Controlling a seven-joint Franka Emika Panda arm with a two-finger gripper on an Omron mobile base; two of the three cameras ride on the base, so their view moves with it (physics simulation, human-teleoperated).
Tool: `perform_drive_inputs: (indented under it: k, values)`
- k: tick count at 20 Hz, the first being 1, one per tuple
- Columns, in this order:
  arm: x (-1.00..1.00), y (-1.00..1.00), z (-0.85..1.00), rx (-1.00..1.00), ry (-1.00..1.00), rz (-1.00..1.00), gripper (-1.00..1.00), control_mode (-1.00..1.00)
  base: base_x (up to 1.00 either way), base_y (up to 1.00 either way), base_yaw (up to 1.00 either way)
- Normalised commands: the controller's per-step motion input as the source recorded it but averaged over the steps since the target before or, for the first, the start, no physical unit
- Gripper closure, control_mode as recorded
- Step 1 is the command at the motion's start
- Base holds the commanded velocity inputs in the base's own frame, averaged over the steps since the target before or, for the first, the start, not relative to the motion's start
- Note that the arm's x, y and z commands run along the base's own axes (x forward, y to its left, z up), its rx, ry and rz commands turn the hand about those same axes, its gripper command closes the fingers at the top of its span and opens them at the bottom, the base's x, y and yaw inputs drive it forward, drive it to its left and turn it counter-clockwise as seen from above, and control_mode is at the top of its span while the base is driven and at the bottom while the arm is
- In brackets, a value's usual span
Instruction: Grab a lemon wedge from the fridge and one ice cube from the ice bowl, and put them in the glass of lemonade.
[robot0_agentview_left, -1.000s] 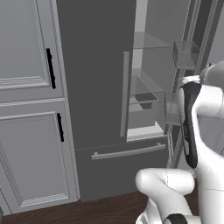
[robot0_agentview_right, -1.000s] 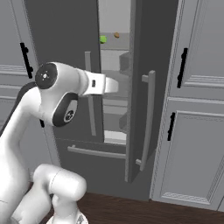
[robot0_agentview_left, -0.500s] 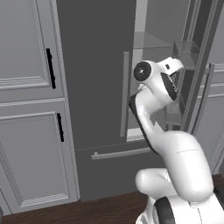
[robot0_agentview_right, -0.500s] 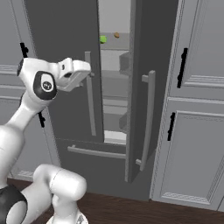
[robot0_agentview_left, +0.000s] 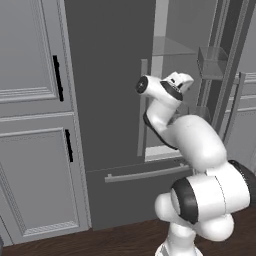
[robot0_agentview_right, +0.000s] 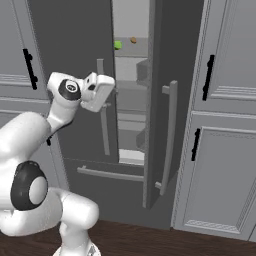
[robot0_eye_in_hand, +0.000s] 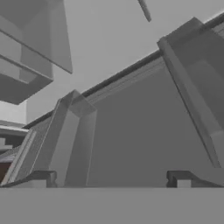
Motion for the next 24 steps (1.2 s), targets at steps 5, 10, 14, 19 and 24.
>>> perform_drive_inputs:
  k: [5,10,14,19,24]
  values:
    - [0.14,-0.73,-0.2,-0.02,0.2,-0.17,-1.0,-1.0,0.0,0.0,0.0]
    - [0.01,-0.9,-0.14,-0.02,0.16,-0.14,-1.0,-1.0,0.0,0.0,0.0]
    - [0.0,-0.81,-0.28,-0.02,0.08,-0.12,-1.0,-1.0,0.0,0.0,0.0]
    - [-0.03,-0.77,-0.31,-0.03,0.02,-0.12,-1.0,-1.0,0.0,0.0,0.0]
    - [-0.02,0.09,0.04,-0.16,0.01,-0.06,-1.0,-1.0,0.0,0.0,0.0]
